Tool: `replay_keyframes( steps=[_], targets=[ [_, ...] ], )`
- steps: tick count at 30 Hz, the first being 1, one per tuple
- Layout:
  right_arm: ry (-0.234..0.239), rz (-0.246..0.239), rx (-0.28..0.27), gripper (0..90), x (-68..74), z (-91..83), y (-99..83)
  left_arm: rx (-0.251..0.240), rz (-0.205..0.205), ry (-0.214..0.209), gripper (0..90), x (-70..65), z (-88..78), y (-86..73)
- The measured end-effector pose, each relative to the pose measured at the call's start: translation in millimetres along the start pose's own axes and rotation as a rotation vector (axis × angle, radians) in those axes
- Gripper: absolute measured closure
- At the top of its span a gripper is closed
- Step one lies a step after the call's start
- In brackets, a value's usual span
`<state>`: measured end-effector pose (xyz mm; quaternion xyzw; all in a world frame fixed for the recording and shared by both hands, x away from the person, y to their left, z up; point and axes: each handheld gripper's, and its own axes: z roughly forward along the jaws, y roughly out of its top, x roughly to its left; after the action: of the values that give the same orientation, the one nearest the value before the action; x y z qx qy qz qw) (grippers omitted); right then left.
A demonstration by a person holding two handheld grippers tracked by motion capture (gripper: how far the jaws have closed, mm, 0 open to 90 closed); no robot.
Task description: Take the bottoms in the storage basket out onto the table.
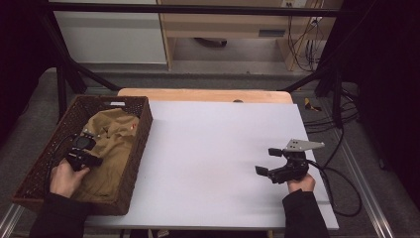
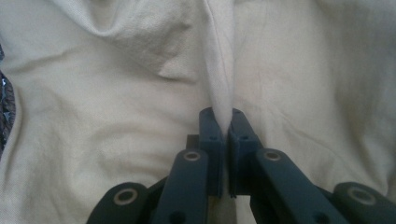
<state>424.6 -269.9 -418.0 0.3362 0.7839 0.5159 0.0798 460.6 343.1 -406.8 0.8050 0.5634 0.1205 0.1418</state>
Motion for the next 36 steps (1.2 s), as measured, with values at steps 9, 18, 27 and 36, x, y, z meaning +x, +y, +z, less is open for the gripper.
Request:
replay_keyframes(
  steps=[9, 18, 27, 36],
  targets=[
    [-0.002, 0.000, 0.001, 4.2, -0.1, 0.1, 0.0, -0.043, -0.024, -0.012, 86.2, -1.2, -8.0, 0.6],
    [0.000, -0.001, 0.002, 4.2, -0.1, 0.0, 0.1, -0.083, -0.025, -0.017, 86.2, -3.9, -15.6, 1.1],
    [0.000, -0.001, 0.001, 4.2, -0.1, -0.1, 0.2, -0.124, -0.015, -0.034, 86.4, -5.0, -22.9, 0.4],
    [0.000, -0.002, 0.001, 4.2, -0.2, 0.0, 0.2, -0.166, -0.015, -0.028, 86.3, -7.4, -30.4, -0.6]
  ],
)
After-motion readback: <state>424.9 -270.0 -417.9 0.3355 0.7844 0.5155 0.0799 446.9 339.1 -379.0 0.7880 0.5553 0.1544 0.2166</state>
